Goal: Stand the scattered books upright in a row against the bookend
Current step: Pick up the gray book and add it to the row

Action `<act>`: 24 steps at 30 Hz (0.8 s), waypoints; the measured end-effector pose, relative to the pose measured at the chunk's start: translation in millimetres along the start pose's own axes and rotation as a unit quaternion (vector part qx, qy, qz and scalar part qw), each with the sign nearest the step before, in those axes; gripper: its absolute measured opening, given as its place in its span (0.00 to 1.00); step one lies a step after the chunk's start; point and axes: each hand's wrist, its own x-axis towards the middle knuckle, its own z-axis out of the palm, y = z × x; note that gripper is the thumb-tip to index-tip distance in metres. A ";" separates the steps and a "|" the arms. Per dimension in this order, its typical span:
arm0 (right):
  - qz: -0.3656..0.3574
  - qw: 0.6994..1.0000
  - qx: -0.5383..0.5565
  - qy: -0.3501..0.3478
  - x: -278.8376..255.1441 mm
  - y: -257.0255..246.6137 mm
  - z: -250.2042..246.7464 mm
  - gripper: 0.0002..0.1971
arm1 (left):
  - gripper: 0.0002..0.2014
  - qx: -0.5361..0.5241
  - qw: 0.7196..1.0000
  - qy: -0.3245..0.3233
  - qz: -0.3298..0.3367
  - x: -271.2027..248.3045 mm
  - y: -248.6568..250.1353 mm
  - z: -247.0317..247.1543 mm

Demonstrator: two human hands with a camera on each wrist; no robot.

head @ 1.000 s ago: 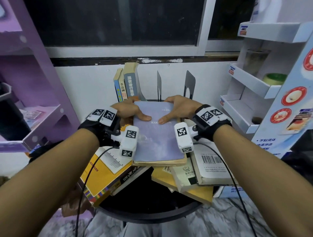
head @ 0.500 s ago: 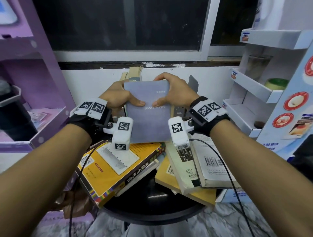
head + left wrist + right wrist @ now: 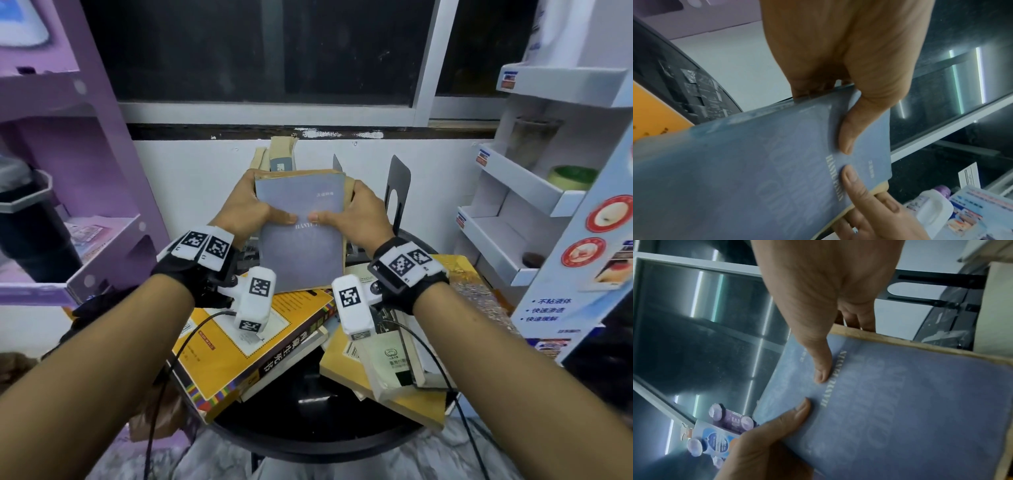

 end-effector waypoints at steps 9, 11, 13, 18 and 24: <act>0.019 0.985 0.154 -0.075 3.2 -0.1 10.9 0.36 | 0.24 -0.082 0.996 -0.035 -0.003 -7.6 9.7 -7.4; 0.007 0.977 0.188 -0.100 2.4 -4.3 8.0 0.35 | 0.26 -0.089 0.995 -0.031 -0.010 -6.9 11.5 -15.1; -0.003 0.970 0.211 -0.125 1.4 -9.7 5.2 0.34 | 0.24 -0.082 0.996 -0.033 -0.013 -6.0 11.3 -23.3; -0.008 0.971 0.169 -0.167 6.8 -16.1 10.1 0.36 | 0.18 -0.067 0.996 -0.060 -0.012 -4.7 10.3 -29.7; -0.003 0.995 0.096 -0.036 10.2 -21.5 24.6 0.34 | 0.19 -0.143 0.986 -0.076 -0.049 -1.4 9.0 -15.9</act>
